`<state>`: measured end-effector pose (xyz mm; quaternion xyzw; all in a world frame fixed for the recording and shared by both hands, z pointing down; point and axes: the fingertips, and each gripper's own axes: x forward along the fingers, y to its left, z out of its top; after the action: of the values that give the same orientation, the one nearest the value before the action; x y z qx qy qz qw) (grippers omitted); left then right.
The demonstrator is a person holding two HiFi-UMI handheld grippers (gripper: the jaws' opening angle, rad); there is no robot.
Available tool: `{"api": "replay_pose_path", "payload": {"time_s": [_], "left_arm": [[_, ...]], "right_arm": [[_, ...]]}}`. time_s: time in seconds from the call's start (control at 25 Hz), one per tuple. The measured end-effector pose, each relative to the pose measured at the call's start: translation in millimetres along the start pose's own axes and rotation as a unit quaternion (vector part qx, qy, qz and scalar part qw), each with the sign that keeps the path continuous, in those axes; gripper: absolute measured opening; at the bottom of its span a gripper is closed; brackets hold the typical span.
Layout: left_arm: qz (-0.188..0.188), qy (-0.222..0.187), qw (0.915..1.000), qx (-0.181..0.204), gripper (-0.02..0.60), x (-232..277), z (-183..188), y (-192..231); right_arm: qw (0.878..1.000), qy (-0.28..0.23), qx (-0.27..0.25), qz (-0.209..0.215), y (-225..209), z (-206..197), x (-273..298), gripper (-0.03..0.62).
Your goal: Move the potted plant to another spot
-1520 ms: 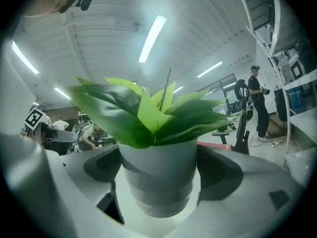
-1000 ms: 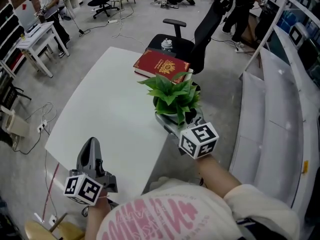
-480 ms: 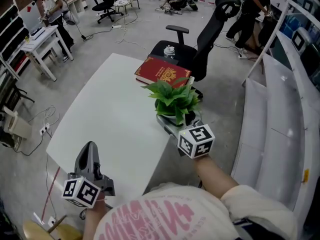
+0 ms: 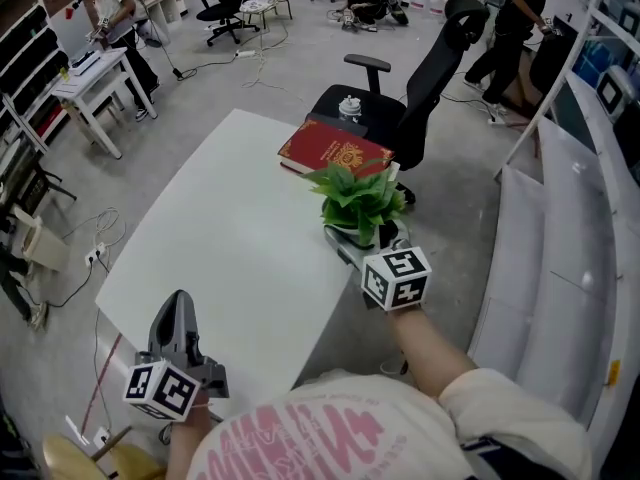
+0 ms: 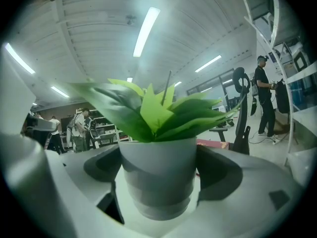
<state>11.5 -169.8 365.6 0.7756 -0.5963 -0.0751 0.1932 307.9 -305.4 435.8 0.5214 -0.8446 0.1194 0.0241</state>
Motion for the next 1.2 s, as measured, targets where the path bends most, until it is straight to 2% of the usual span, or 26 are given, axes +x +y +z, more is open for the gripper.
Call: {"api": "replay_pose_path", "payload": {"time_s": [0.48, 0.76, 1.2], "left_arm": [[0.028, 0.012, 0.9995, -0.006, 0.003, -2.7, -6.4, 14.5], [0.034, 0.016, 0.9993, -0.008, 0.003, -0.5, -11.5, 18.7], [0.035, 0.017, 0.9992, -0.013, 0.003, -4.2, -12.9, 21.8]], "right_arm": [[0.999, 0.032, 0.004, -0.017, -23.7, -29.0, 27.0, 0.488], [0.998, 0.046, 0.016, -0.03, -36.9, -43.8, 35.2, 0.488], [0.998, 0.06, 0.007, -0.035, -36.2, -53.2, 37.7, 0.488]]}}
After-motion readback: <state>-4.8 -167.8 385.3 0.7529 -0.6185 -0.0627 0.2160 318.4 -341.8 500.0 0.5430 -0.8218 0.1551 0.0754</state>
